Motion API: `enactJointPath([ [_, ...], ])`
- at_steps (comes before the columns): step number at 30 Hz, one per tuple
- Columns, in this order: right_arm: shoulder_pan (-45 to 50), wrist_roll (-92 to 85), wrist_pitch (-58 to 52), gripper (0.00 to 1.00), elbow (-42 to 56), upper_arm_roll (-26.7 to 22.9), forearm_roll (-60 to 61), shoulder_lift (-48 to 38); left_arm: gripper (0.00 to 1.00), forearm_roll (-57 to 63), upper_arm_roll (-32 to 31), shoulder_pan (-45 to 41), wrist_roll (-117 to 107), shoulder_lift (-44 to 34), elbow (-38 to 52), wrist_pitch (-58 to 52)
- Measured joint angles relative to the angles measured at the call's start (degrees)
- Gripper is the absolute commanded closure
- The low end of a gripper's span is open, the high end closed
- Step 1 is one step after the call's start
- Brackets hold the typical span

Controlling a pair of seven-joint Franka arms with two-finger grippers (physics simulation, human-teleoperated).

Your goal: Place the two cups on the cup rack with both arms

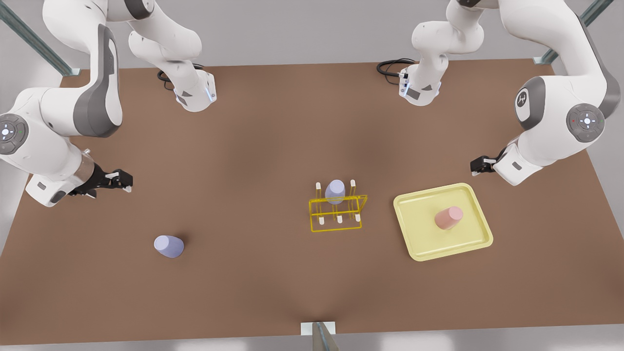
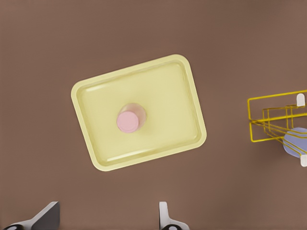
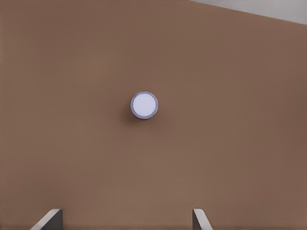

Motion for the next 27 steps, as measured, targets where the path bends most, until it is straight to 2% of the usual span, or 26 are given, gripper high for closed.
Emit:
enactJointPath([
  [3, 0.02, -0.18, -0.01, 0.0, 0.1, 0.0, -0.03, 0.64, 0.0, -0.04, 0.04, 0.0, 0.05, 1.04, 0.0, 0.17],
  [5, 0.15, -0.37, 0.62, 0.0, 0.57, 0.0, -0.48, 5.54, 0.0, -0.07, 0.06, -0.02, 0.05, 6.19, -2.52, 2.87],
  [9, 0.08, -0.55, 6.31, 0.0, 0.78, 0.0, -1.18, 15.89, 0.0, -0.43, 0.87, 0.03, 0.03, 11.72, -14.37, 17.92],
  [13, 0.01, -0.66, 12.31, 0.0, 0.5, 0.05, -1.07, 20.16, 0.0, -2.01, 1.42, 0.36, 0.05, 14.54, -19.22, 30.95],
  [22, -0.62, -0.77, 19.33, 0.0, 0.18, 0.09, 0.55, 24.22, 0.0, -2.79, 1.67, 1.05, 0.1, 18.34, -22.26, 43.97],
  [27, -0.68, -0.94, 18.81, 0.0, 0.57, 0.09, 0.66, 20.98, 0.0, -2.93, 1.67, 0.89, 0.11, 21.04, -22.32, 47.44],
])
